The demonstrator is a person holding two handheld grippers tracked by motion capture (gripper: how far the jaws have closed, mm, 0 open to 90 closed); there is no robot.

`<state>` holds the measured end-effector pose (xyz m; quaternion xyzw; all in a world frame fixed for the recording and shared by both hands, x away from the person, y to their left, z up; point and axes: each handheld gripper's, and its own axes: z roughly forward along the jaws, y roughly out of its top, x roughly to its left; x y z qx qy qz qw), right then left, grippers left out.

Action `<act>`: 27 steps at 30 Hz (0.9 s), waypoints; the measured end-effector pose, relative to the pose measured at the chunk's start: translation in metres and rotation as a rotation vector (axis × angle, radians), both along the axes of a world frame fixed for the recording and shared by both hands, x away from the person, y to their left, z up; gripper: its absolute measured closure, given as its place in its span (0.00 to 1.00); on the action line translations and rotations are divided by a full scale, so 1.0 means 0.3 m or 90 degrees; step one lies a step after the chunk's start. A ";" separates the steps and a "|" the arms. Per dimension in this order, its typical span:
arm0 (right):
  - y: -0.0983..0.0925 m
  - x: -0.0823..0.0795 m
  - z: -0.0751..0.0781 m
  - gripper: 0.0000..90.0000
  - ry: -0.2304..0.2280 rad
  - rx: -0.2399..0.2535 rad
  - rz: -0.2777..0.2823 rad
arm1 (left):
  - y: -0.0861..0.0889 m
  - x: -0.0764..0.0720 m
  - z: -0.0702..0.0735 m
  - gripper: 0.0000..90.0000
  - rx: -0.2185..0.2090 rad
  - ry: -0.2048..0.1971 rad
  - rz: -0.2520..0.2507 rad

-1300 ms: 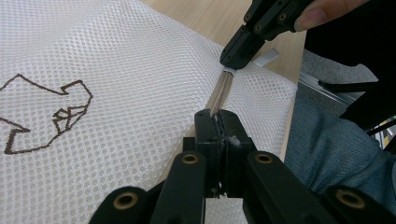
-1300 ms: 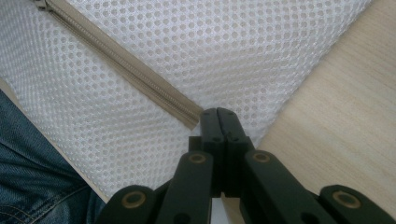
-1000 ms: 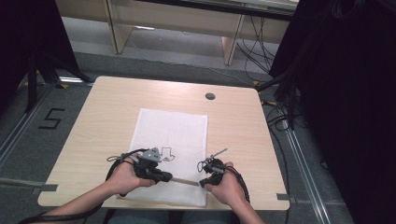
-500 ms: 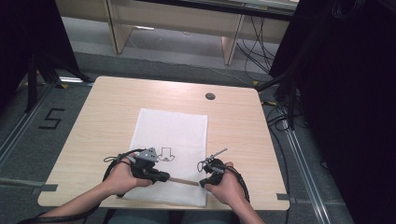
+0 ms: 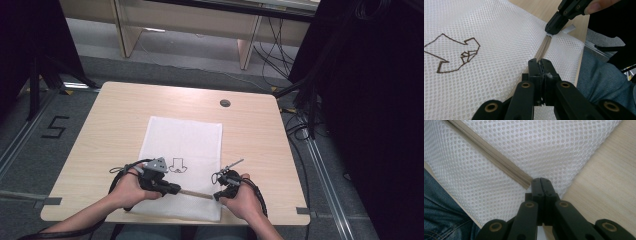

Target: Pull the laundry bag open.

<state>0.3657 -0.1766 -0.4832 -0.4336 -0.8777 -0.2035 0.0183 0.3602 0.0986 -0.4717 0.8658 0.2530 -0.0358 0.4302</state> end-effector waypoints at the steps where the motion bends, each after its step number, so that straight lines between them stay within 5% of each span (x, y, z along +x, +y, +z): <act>1: 0.000 0.000 0.000 1.00 -0.001 0.001 0.000 | 0.001 0.001 0.000 0.98 0.001 0.001 -0.001; 27: -0.001 0.002 -0.001 1.00 0.001 -0.001 0.001 | 0.065 0.000 0.002 0.98 0.002 -0.002 0.016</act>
